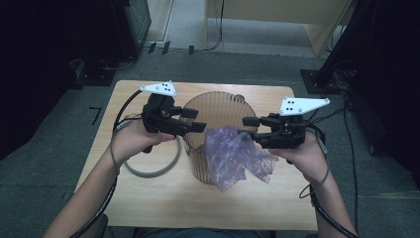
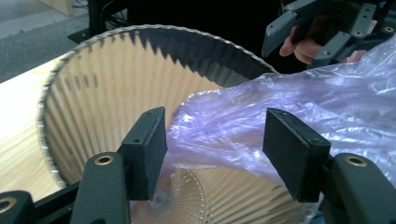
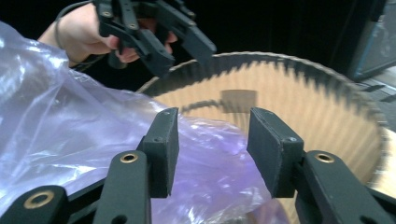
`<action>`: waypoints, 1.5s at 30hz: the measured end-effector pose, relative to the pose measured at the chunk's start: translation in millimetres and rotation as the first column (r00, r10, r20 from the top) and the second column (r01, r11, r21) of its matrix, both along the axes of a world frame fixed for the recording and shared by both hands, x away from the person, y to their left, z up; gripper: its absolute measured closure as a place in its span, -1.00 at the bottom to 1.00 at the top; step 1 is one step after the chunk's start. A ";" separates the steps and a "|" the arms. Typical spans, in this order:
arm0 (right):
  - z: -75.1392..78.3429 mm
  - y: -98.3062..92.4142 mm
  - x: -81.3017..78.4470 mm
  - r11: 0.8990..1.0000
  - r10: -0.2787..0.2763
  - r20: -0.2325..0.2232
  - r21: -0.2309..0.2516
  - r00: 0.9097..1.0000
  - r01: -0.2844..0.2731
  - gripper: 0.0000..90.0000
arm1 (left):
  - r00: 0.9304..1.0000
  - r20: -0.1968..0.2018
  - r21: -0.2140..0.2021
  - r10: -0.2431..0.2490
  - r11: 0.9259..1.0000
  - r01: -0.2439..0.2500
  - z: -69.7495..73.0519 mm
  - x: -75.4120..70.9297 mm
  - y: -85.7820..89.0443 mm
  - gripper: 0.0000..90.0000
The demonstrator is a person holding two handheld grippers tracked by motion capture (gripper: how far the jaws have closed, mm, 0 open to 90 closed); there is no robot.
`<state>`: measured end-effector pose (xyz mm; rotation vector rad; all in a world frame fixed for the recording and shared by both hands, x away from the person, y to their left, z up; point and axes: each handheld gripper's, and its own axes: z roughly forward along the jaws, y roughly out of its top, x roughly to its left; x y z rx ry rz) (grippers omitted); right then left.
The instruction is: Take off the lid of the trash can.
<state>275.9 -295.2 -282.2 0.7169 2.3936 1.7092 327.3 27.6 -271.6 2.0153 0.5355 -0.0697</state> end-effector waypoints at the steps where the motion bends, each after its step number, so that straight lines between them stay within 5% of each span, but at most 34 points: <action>1: -0.5 2.2 -2.5 1.000 0.007 0.002 0.000 1.000 -0.007 0.16 | 1.000 0.005 0.004 -0.005 1.000 0.005 0.1 -1.7 -0.4 -0.14; 15: -13.8 29.5 -22.9 0.993 0.104 -0.023 -0.045 0.994 -0.105 0.09 | 1.000 0.008 0.019 -0.028 0.999 0.028 -6.4 -16.4 1.1 -0.14; 26: -17.3 37.3 -22.4 0.987 0.145 -0.071 -0.065 0.987 -0.150 0.72 | 1.000 0.013 0.004 -0.011 1.000 0.011 -4.4 -15.3 7.9 -0.13; 34: -5.2 30.4 -19.7 0.995 0.099 -0.082 -0.015 0.992 -0.100 0.94 | 1.000 0.031 -0.014 -0.004 1.000 0.004 0.6 -15.5 11.6 -0.14; 45: 10.8 11.8 7.3 0.997 -0.031 -0.089 0.067 0.996 0.037 0.96 | 0.998 0.057 -0.052 0.020 0.998 -0.017 9.4 -13.2 17.7 -0.14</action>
